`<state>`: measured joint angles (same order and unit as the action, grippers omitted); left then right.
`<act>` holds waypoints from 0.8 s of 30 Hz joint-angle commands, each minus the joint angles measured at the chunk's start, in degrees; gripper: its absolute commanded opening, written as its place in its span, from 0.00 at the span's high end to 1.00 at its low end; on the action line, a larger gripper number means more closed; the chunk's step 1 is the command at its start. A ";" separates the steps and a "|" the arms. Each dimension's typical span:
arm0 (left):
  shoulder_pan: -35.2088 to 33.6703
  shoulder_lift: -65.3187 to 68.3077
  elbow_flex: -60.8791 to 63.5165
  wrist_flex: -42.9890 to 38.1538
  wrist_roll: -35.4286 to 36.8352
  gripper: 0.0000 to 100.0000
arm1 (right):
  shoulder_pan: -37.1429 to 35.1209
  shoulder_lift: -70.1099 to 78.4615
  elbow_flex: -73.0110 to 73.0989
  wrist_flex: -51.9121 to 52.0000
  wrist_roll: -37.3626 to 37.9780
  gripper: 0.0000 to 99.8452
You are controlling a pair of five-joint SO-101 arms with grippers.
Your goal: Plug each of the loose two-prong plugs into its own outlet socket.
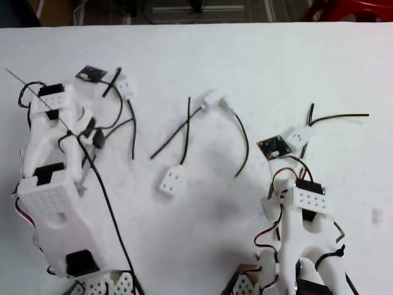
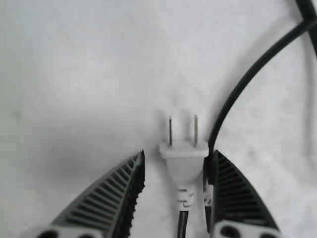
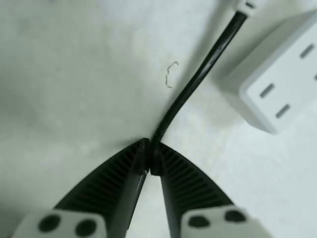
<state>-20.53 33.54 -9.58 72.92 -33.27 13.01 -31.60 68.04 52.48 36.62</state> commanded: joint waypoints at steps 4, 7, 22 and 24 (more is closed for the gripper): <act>-1.27 -0.04 0.00 -0.70 -0.53 0.79 | 0.48 -0.92 0.79 0.31 -0.26 0.98; -1.27 0.04 0.09 -0.62 -0.18 0.79 | 0.48 -0.92 0.79 0.31 -0.26 0.98; -0.66 -0.66 -0.09 1.93 -0.44 0.90 | 0.48 -0.92 0.79 0.40 -0.26 0.98; -0.66 -1.01 -2.99 5.27 -0.44 0.90 | 0.48 -0.92 0.79 0.40 -0.26 0.98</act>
<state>-20.35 33.71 -9.49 74.59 -33.27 13.01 -31.60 68.04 52.48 36.62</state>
